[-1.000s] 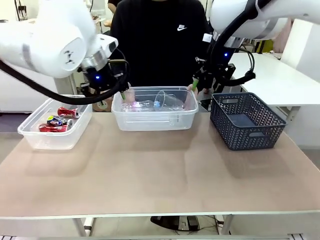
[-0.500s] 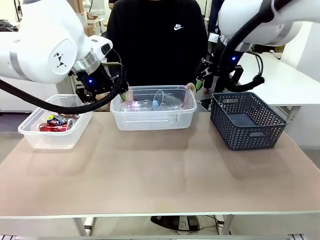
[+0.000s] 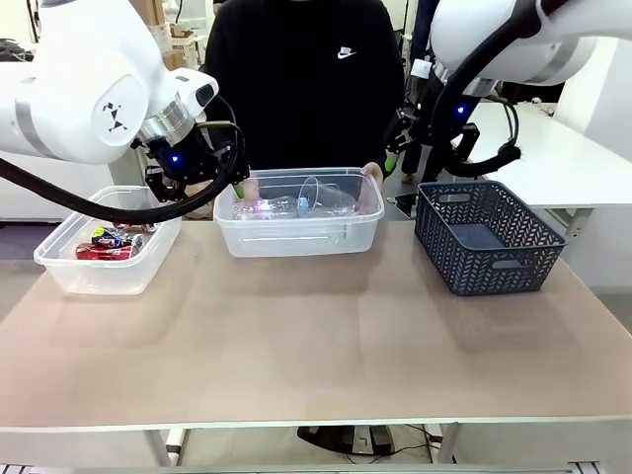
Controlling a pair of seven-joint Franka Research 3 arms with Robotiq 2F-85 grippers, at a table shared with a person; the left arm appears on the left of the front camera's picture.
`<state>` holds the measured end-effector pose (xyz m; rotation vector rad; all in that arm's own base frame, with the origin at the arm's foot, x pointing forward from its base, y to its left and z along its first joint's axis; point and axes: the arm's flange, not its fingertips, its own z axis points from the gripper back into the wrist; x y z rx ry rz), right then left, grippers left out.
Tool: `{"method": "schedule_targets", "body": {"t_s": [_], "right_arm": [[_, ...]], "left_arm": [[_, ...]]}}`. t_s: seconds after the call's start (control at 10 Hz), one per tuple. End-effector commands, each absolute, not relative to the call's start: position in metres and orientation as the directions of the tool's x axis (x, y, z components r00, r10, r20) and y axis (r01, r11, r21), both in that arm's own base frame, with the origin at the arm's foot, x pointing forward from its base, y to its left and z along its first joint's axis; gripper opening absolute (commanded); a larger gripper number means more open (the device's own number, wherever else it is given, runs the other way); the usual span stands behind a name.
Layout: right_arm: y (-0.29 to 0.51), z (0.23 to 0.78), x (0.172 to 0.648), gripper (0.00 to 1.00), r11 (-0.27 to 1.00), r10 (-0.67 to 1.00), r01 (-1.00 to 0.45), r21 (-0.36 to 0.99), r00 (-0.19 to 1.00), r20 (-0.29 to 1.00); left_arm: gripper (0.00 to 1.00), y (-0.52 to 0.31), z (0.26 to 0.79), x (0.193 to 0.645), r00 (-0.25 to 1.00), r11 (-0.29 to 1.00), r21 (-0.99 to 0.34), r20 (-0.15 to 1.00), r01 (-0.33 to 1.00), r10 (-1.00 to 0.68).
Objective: Sort the waste into each basket.
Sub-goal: Release the Organizing box you were holding.
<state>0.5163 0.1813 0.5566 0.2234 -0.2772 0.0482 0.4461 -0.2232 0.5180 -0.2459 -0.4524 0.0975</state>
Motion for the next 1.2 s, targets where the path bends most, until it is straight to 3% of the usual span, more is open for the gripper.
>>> {"method": "schedule_targets", "body": {"t_s": [0.0, 0.1, 0.3, 0.5, 0.6, 0.9, 1.1], "right_arm": [[0.181, 0.559, 0.520, 1.00, 0.974, 0.015, -0.077, 0.215, 0.960, 0.278], [0.181, 0.557, 0.516, 1.00, 0.974, 0.017, -0.078, 0.212, 0.961, 0.277], [0.134, 0.597, 0.453, 1.00, 0.844, -0.025, -0.127, 0.521, 0.961, 0.275], [0.085, 0.619, 0.392, 1.00, 0.569, -0.194, -0.006, 0.822, 0.971, 0.141], [0.063, 0.623, 0.375, 1.00, 0.422, -0.258, 0.058, 0.905, 0.964, 0.059], [-0.010, 0.596, 0.362, 1.00, 0.110, -0.442, 0.255, 0.961, 0.878, -0.182], [-0.028, 0.578, 0.362, 1.00, 0.063, -0.513, 0.311, 0.948, 0.825, -0.236]], "left_arm": [[1.00, -0.228, 0.520, 0.447, 0.890, 0.967, -0.248, 0.424, -0.061, 0.165], [1.00, -0.223, 0.518, 0.446, 0.895, 0.966, -0.256, 0.420, -0.039, 0.147], [1.00, -0.189, 0.559, 0.420, 0.926, 0.846, -0.531, 0.288, -0.056, 0.242], [1.00, -0.132, 0.577, 0.388, 0.915, 0.680, -0.724, 0.189, -0.116, 0.357], [1.00, -0.107, 0.575, 0.382, 0.914, 0.578, -0.804, 0.118, -0.142, 0.389], [1.00, -0.038, 0.553, 0.366, 0.872, 0.241, -0.960, -0.003, -0.139, 0.490], [1.00, -0.017, 0.531, 0.369, 0.844, 0.201, -0.962, -0.051, -0.186, 0.534]]}}
